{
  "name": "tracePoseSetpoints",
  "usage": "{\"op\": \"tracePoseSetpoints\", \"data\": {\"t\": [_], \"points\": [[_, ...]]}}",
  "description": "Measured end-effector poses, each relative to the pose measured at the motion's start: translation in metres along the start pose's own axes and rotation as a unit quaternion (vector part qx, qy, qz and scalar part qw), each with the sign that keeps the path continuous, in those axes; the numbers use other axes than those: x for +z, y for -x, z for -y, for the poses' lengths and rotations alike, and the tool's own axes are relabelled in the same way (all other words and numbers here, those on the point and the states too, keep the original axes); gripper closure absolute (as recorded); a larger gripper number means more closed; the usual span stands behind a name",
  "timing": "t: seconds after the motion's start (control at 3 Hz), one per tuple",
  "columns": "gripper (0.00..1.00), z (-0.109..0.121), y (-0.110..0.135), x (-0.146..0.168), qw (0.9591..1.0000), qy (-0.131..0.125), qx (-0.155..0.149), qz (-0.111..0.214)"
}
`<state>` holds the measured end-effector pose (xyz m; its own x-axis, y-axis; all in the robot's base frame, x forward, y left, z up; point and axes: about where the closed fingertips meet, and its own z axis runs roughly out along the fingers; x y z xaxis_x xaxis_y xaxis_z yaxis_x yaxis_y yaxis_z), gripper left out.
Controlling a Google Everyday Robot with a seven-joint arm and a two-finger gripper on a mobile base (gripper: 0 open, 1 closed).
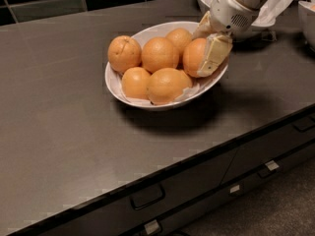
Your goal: Pick orange from white bowl
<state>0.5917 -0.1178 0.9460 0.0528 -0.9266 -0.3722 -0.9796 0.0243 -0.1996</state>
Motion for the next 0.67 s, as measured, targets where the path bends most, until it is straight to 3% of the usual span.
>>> {"op": "tracePoseSetpoints", "data": {"t": [0.67], "points": [[0.3, 0.0004, 0.0009, 0.0113, 0.9999, 0.01, 0.0, 0.005]]}}
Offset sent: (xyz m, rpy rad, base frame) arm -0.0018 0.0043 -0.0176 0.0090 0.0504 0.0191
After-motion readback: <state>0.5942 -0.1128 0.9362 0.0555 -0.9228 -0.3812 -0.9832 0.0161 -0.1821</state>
